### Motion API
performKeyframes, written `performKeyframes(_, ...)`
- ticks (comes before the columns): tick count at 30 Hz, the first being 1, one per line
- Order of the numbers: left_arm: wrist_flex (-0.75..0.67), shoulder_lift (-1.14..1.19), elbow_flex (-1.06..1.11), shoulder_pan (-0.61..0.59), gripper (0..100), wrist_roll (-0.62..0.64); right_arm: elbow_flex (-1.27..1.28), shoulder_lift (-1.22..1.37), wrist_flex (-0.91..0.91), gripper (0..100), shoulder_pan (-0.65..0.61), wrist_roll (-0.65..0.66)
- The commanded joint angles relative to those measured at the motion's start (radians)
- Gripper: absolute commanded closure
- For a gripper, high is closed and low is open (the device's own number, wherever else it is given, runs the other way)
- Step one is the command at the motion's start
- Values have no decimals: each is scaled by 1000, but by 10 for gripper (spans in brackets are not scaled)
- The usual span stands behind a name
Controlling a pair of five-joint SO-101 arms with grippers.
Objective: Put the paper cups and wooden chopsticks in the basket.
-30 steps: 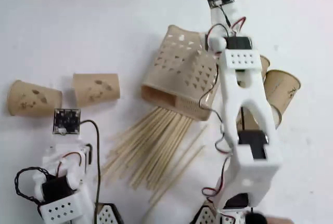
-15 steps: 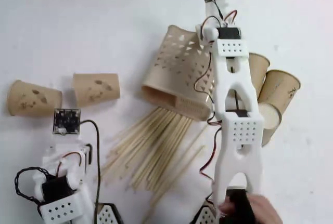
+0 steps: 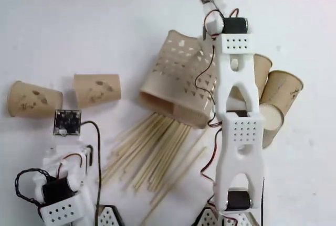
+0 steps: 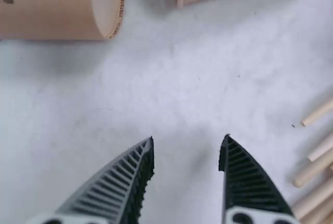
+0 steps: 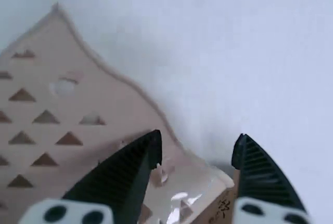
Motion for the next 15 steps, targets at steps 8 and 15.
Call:
performKeyframes(8, 6, -8, 0, -7, 789, -6, -71, -10, 183, 769, -79, 450)
performKeyframes(15, 6, -8, 0, -7, 789, -6, -61, 2, -10, 771, -36, 503)
